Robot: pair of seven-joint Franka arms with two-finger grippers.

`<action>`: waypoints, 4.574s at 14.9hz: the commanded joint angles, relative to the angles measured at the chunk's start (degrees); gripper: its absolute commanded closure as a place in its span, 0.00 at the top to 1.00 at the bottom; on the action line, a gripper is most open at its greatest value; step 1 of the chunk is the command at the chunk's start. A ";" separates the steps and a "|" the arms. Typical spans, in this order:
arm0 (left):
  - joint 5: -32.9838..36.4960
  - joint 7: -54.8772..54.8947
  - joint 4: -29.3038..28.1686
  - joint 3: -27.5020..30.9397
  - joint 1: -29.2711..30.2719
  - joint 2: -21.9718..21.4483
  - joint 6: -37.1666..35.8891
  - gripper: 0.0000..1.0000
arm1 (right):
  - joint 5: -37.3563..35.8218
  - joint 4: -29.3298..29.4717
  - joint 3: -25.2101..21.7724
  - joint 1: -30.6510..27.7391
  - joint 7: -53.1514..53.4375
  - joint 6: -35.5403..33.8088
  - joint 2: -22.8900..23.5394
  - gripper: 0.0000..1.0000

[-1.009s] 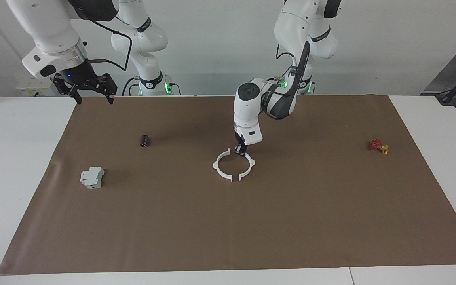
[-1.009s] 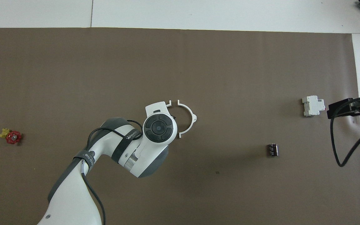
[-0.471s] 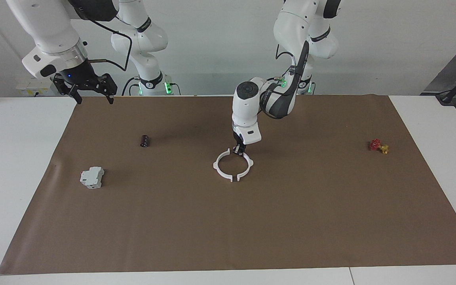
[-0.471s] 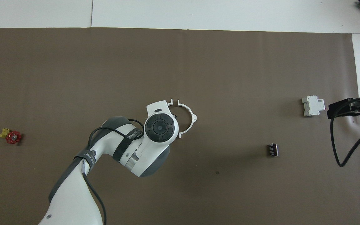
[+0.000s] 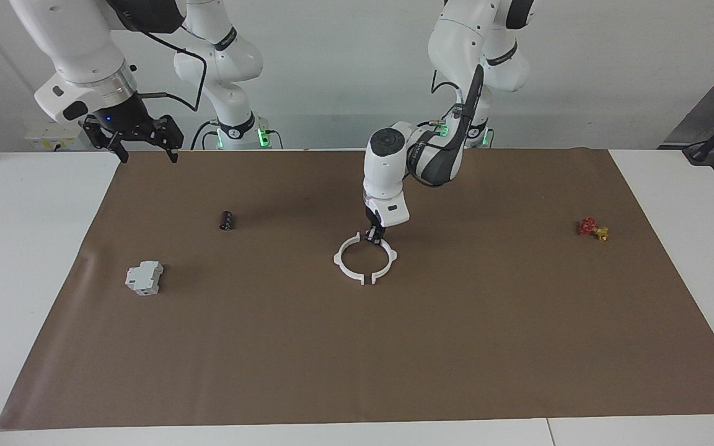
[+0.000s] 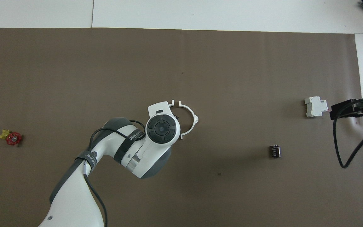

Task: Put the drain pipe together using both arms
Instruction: 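Press the held half-ring against the center half-ring to join them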

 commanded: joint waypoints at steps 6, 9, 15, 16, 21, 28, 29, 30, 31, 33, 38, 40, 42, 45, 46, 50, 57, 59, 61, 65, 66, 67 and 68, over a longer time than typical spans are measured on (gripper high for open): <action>1.56 -1.27 2.75 0.72 -0.91 2.02 -1.36 0.00 | 1.27 -0.44 0.55 -1.16 -1.71 -0.44 -0.86 1.00; 1.39 -1.62 4.33 0.72 -1.26 2.11 -3.91 0.00 | 1.27 -0.44 0.55 -1.16 -1.71 -0.44 -0.86 1.00; 1.47 -4.70 3.98 0.72 -1.53 2.37 -3.30 0.00 | 1.27 -0.44 0.55 -1.16 -1.71 -0.44 -0.86 1.00; 1.47 -5.31 3.98 0.80 -1.53 2.37 -3.74 0.00 | 1.18 -0.44 0.55 -1.16 -1.71 -0.44 -0.86 1.00; 1.56 -5.32 3.81 0.80 -1.44 2.46 -2.77 0.00 | 1.18 -0.44 0.55 -1.16 -1.71 -0.44 -0.86 1.00; 3.93 -5.05 4.16 0.72 -1.62 2.81 -2.42 0.00 | 1.18 -0.44 0.55 -1.16 -1.71 -0.44 -0.86 1.00; 3.85 -5.05 4.33 0.72 -1.62 2.99 -2.68 0.00 | 1.18 -0.44 0.55 -1.16 -1.71 -0.44 -0.86 1.00; 4.02 -5.05 4.77 0.72 -1.62 3.69 -3.12 0.00 | 1.27 -0.44 0.55 -1.16 -1.71 -0.44 -0.86 1.00; 4.02 -5.05 5.91 0.72 -2.14 5.00 -3.65 0.00 | 1.27 -0.44 0.55 -1.16 -1.71 -0.44 -0.86 1.00; 4.02 -5.14 6.62 0.80 -2.94 5.98 -4.44 0.00 | 1.27 -0.44 0.55 -1.16 -1.71 -0.44 -0.86 1.00; 4.02 -5.49 6.71 0.72 -3.29 5.98 -4.88 0.00 | 1.18 -0.44 0.55 -1.16 -1.71 -0.44 -0.86 1.00; 4.02 -5.49 6.62 0.72 -3.29 5.98 -4.79 0.00 | 1.18 -0.44 0.55 -1.16 -1.71 -0.44 -0.86 1.00; 4.11 -5.41 6.18 0.72 -3.29 5.98 -4.45 0.00 | 1.27 -0.44 0.55 -1.16 -1.71 -0.44 -0.86 1.00; 5.33 -4.97 6.27 0.72 -3.29 6.06 -4.18 0.00 | 1.27 -0.44 0.55 -1.16 -1.71 -0.44 -0.86 1.00; 5.51 -4.88 6.18 0.63 -3.29 6.07 -4.18 0.00 | 1.27 -0.44 0.55 -1.16 -1.71 -0.44 -0.86 1.00; 5.69 -4.26 6.09 0.63 -3.29 6.07 -4.18 0.00 | 1.18 -0.44 0.55 -1.16 -1.71 -0.44 -0.86 1.00; 5.69 -2.68 5.83 0.63 -3.29 6.07 -4.18 0.00 | 1.27 -0.44 0.55 -1.16 -1.71 -0.44 -0.86 1.00; 5.69 -2.33 5.74 0.63 -3.20 6.07 -4.18 0.00 | 1.27 -0.44 0.55 -1.16 -1.71 -0.44 -0.86 1.00; 5.69 -2.33 5.74 0.63 -3.20 6.07 -4.18 0.00 | 1.18 -0.44 0.55 -1.16 -1.71 -0.44 -0.86 1.00; 5.69 -2.24 5.30 0.54 -3.29 5.98 -4.18 0.00 | 1.18 -0.44 0.55 -1.16 -1.71 -0.44 -0.86 1.00; 5.69 -1.55 5.21 0.54 -3.29 5.98 -4.18 0.00 | 1.18 -0.44 0.55 -1.16 -1.71 -0.44 -0.86 1.00; 5.69 -1.54 5.13 0.54 -3.29 5.98 -4.18 0.00 | 1.27 -0.44 0.55 -1.16 -1.71 -0.44 -0.86 1.00; 5.69 -1.54 5.13 0.54 -3.37 5.89 -4.18 0.00 | 1.27 -0.44 0.55 -1.16 -1.71 -0.44 -0.86 1.00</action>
